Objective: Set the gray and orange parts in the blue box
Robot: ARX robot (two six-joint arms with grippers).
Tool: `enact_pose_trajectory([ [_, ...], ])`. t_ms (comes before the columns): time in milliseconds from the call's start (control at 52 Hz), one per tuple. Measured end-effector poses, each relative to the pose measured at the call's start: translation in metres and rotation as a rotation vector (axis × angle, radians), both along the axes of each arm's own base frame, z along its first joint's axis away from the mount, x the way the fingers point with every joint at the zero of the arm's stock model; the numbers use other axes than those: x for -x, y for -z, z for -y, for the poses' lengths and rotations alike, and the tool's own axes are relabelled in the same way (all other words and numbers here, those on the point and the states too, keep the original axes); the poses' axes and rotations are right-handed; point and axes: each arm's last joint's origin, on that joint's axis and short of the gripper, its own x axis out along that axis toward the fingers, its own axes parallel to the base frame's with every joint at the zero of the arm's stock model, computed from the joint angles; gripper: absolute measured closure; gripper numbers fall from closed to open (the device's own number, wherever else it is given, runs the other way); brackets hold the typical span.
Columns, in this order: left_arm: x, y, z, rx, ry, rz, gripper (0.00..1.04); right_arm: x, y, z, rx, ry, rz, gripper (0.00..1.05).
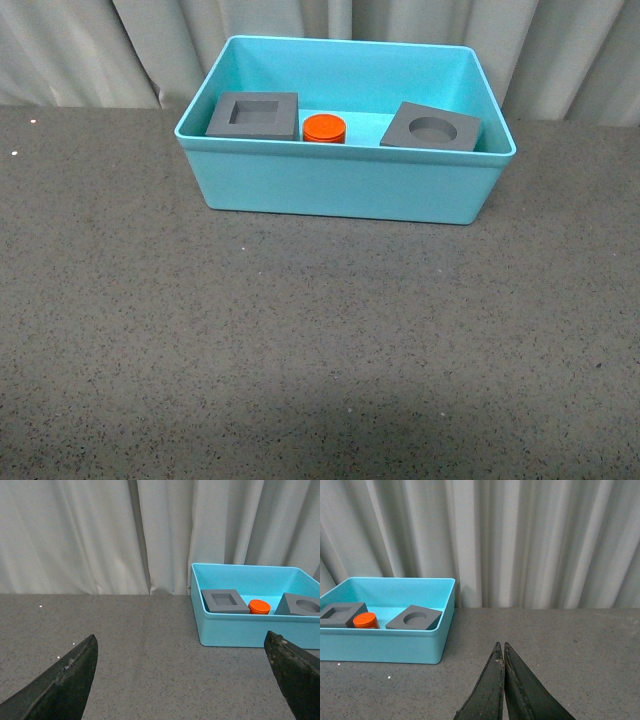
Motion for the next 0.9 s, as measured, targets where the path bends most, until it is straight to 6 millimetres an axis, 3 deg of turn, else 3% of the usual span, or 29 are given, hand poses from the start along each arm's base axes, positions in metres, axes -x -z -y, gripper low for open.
enact_pose_trajectory([
  [77,0.0000,0.0000,0.0000,0.000,0.000,0.000,0.07,0.0000,0.0000,0.0000,0.001,0.000,0.000,1.01],
  [212,0.0000,0.0000,0.0000,0.000,0.000,0.000,0.07,0.0001,-0.0001,0.0000,0.001,0.000,0.001,0.69],
  [327,0.0000,0.0000,0.0000,0.000,0.000,0.000,0.07,0.0001,-0.0001,0.0000,0.001,0.000,0.001,0.49],
  [423,0.0000,0.0000,0.0000,0.000,0.000,0.000,0.07,0.0001,-0.0001,0.0000,0.001,0.000,0.001,0.26],
  [538,0.0000,0.0000,0.0000,0.000,0.000,0.000,0.07,0.0001,-0.0001,0.0000,0.000,0.000,0.001,0.08],
  [904,0.0000,0.0000,0.0000,0.000,0.000,0.000,0.07,0.0001,-0.0001,0.0000,0.000,0.000,0.001,0.10],
])
